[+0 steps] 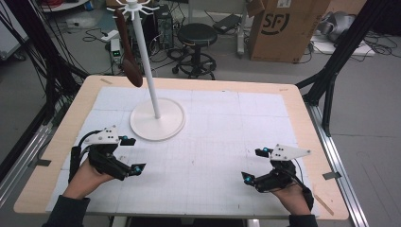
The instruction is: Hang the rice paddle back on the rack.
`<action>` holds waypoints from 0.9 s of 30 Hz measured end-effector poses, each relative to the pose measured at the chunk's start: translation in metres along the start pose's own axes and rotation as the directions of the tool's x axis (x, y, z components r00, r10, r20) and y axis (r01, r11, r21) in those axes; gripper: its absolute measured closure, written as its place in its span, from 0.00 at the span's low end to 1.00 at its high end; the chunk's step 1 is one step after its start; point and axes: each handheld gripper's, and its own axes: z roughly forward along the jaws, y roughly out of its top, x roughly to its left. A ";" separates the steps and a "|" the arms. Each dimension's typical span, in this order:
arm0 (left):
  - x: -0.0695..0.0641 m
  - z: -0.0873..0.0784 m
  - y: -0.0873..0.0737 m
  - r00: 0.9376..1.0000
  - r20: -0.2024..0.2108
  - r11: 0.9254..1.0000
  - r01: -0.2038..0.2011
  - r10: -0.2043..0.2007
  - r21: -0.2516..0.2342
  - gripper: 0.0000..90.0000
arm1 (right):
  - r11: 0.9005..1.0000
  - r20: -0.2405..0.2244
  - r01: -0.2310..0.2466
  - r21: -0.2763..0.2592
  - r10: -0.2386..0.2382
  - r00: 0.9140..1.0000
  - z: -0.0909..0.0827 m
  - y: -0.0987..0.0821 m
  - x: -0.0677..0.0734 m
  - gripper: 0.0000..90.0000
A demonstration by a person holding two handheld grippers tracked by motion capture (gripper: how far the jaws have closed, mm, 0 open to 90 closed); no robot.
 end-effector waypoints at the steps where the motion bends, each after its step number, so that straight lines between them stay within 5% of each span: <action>1: 0.000 0.000 0.000 1.000 0.005 1.000 0.001 -0.001 -0.001 0.02 | 1.000 -0.001 0.003 0.000 -0.003 1.000 0.000 0.000 0.000 0.00; 27: 0.001 0.004 -0.008 0.999 0.023 0.999 0.031 -0.031 -0.007 0.02 | 1.000 0.007 0.005 -0.014 -0.005 1.000 -0.002 -0.001 -0.002 0.00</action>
